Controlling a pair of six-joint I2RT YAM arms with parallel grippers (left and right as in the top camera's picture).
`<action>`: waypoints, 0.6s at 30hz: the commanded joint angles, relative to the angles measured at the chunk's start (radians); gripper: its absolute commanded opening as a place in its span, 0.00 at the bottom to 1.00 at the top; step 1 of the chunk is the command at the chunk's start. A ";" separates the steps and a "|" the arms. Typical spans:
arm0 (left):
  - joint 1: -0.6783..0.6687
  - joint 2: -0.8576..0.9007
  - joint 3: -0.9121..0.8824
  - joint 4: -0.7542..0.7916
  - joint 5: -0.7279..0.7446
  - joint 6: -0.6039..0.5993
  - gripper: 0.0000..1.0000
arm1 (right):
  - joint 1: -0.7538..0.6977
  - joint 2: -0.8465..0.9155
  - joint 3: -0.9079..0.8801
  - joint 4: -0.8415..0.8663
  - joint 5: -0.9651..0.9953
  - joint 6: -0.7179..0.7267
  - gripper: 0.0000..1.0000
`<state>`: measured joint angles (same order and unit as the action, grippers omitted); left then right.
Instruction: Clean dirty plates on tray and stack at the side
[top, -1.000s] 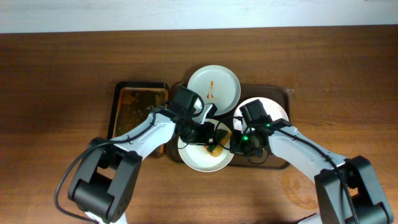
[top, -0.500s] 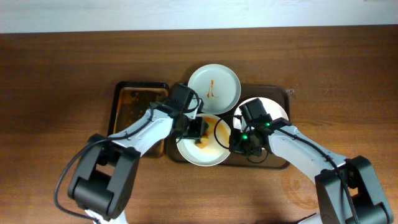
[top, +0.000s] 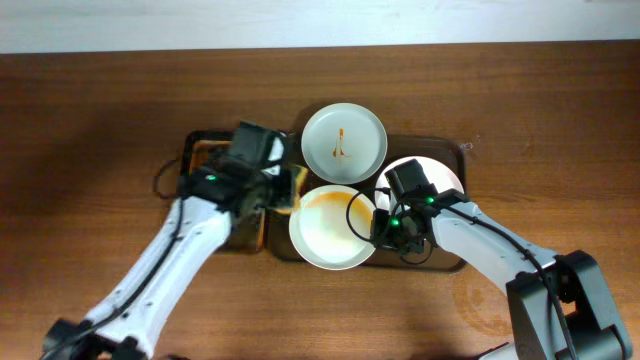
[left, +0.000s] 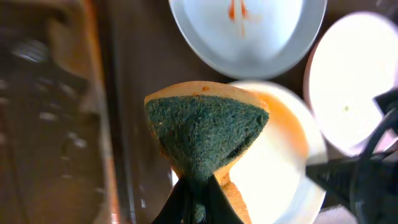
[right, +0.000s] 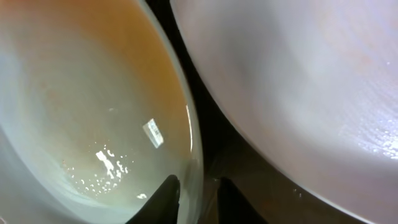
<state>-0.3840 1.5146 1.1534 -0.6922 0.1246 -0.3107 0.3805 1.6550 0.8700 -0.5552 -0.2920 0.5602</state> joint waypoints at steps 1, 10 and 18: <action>0.089 -0.030 0.013 -0.002 -0.021 0.012 0.00 | 0.006 0.006 0.005 0.002 0.015 -0.005 0.24; 0.231 0.047 0.012 -0.036 -0.022 0.012 0.00 | 0.007 -0.012 0.009 -0.010 0.061 -0.032 0.04; 0.289 0.143 0.012 -0.043 -0.091 0.012 0.00 | 0.008 -0.199 0.134 -0.140 0.382 -0.151 0.04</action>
<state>-0.1177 1.6131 1.1568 -0.7376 0.0654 -0.3103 0.3809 1.5078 0.9398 -0.6716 -0.0887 0.4618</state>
